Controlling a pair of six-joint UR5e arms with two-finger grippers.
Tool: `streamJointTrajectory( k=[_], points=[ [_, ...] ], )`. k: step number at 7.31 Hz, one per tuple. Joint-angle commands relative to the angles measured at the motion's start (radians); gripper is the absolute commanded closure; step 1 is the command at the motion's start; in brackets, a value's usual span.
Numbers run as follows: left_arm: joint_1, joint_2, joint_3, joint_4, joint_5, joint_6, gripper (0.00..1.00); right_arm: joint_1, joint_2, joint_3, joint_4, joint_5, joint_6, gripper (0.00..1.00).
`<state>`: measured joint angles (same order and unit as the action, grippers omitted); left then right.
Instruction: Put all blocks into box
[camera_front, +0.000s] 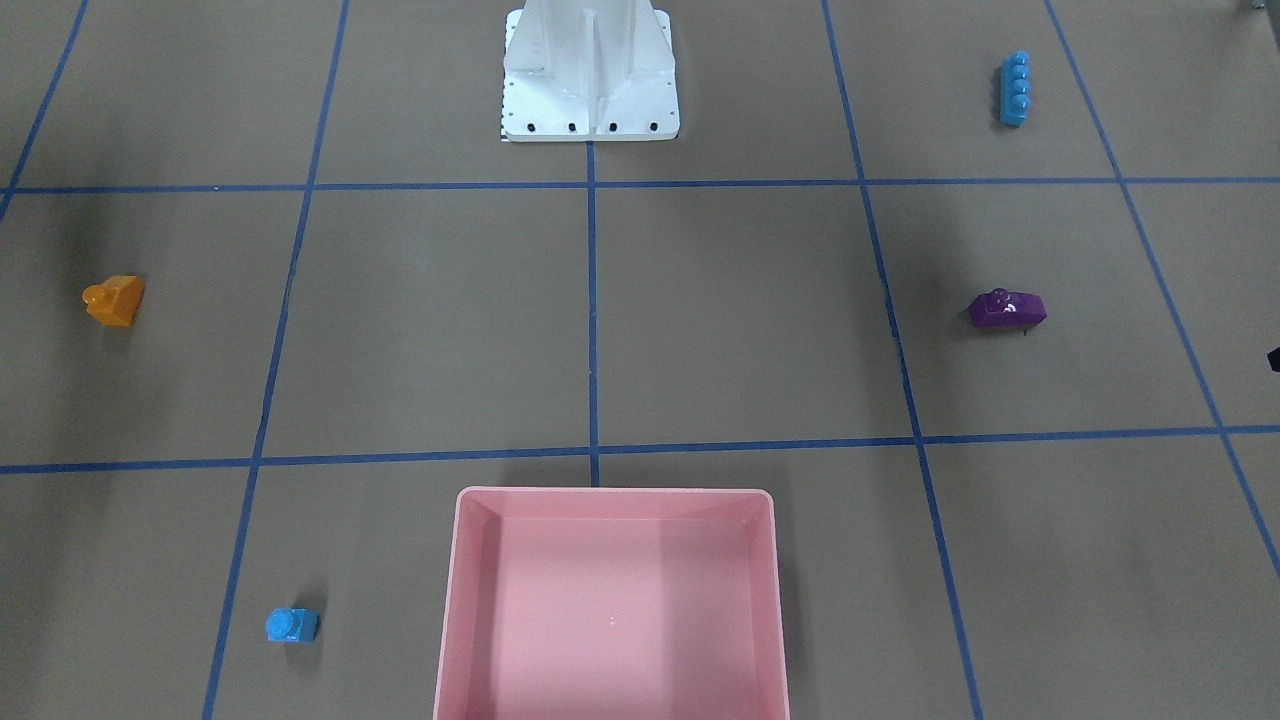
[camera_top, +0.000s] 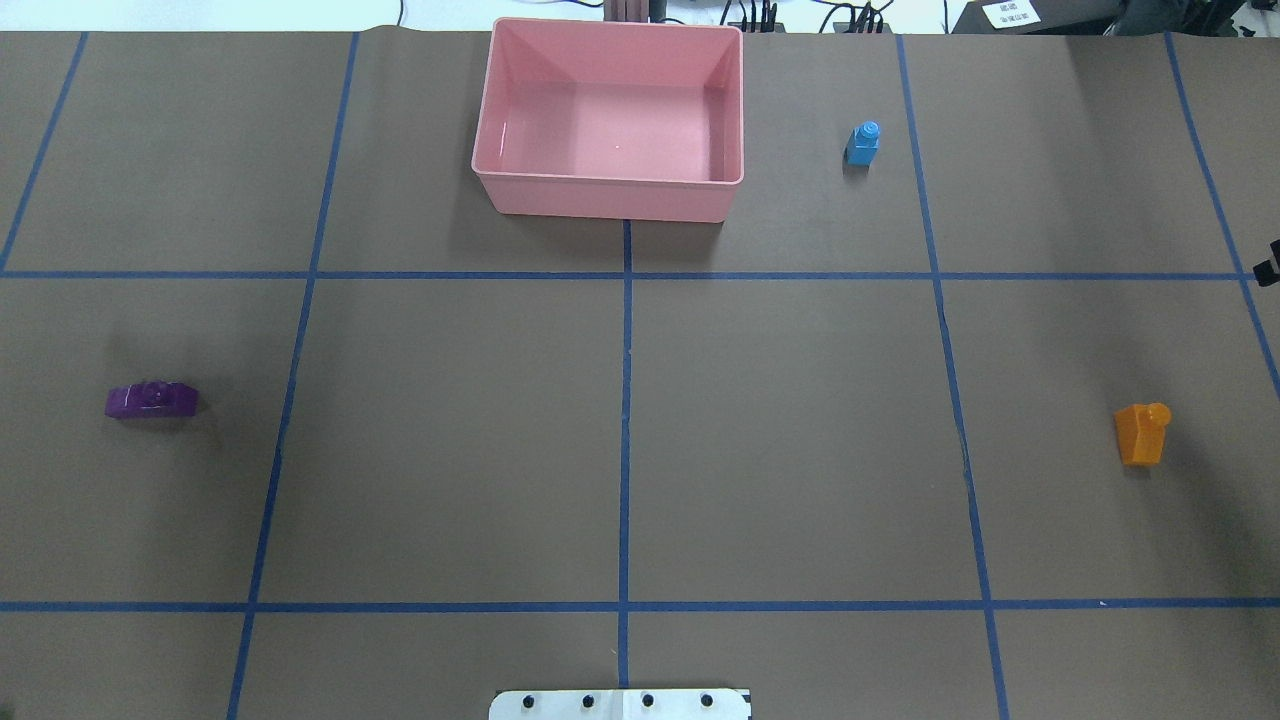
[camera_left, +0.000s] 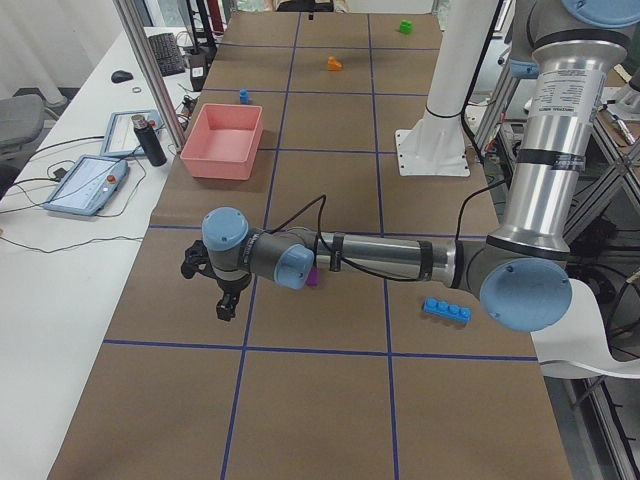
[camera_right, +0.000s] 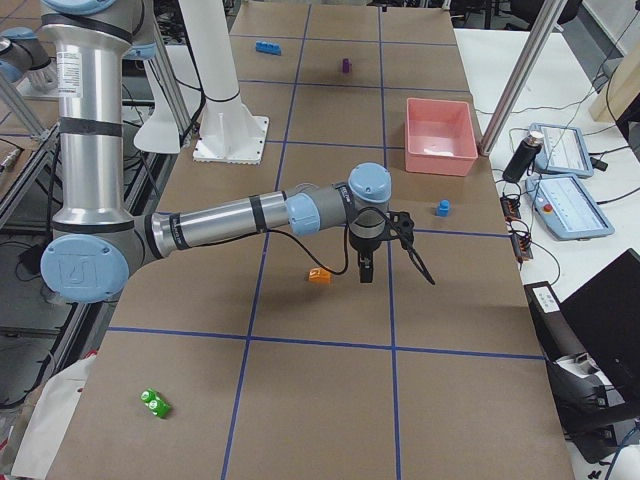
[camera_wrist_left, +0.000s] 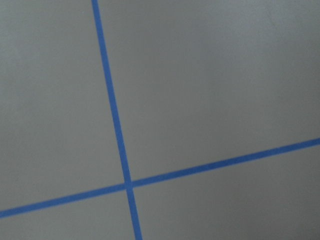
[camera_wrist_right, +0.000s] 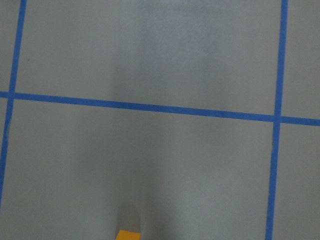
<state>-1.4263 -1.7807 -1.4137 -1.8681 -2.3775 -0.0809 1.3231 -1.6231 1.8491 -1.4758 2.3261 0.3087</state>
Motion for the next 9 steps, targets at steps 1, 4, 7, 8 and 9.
streamJointTrajectory(
  k=[1,4,7,8,9],
  points=[
    [0.050,-0.025,0.024,-0.043,0.001,-0.002,0.00,-0.099,-0.069,0.001,0.142,0.003,0.130,0.00],
    [0.050,-0.026,0.012,-0.046,0.000,-0.033,0.00,-0.335,-0.146,-0.033,0.479,-0.149,0.526,0.00],
    [0.050,-0.026,0.012,-0.045,0.000,-0.034,0.00,-0.409,-0.150,-0.091,0.529,-0.228,0.578,0.00],
    [0.050,-0.025,0.010,-0.046,0.000,-0.036,0.00,-0.418,-0.150,-0.123,0.560,-0.228,0.576,0.00],
    [0.050,-0.025,0.010,-0.045,0.000,-0.036,0.00,-0.427,-0.150,-0.134,0.575,-0.228,0.578,0.14]
  ],
)
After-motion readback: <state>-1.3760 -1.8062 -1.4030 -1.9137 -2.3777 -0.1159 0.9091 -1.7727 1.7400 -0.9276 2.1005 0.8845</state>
